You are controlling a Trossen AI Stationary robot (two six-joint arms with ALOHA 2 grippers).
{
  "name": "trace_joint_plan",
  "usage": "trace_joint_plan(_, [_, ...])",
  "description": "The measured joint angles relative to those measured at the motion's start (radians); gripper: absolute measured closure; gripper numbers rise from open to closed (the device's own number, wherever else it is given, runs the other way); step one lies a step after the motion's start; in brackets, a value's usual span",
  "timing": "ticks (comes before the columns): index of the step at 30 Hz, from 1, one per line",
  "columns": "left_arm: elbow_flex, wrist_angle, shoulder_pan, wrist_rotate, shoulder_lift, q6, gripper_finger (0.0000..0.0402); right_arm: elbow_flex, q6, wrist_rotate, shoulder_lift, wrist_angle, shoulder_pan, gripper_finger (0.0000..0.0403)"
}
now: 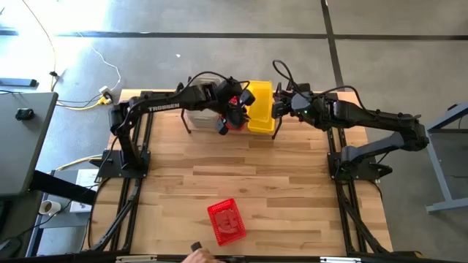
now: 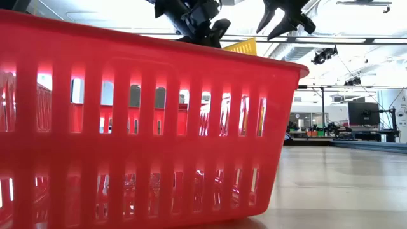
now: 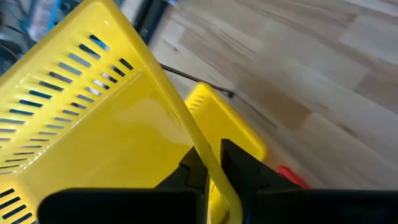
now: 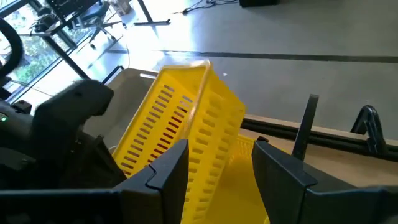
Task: Stack baskets on shelf by color
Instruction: Stack the yellow bin on top of the yellow bin
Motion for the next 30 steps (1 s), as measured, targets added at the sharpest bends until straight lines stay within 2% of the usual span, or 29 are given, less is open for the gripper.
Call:
trace_joint_plan(7, [0.001,0.063,0.023,0.031,0.031,-0.039,0.0389,0.0,0.026,0.015,0.0,-0.004,-0.001,0.0242])
trace_joint_plan(12, [0.001,0.061,0.023,0.067,0.052,-0.111,0.039,0.0,0.026,0.015,0.0,-0.006,-0.001,0.0242])
trace_joint_plan(18, [0.005,0.054,0.013,0.063,0.052,-0.141,0.0391,0.0,0.021,0.015,0.0,-0.006,-0.001,0.0242])
trace_joint_plan(22, [0.078,0.047,0.022,0.052,0.052,-0.183,0.0391,0.0,0.018,0.013,0.0,-0.007,-0.001,0.0242])
trace_joint_plan(30, [0.197,0.007,0.063,0.121,0.084,-0.211,0.0392,0.0,-0.009,0.022,-0.002,-0.023,-0.002,0.0242])
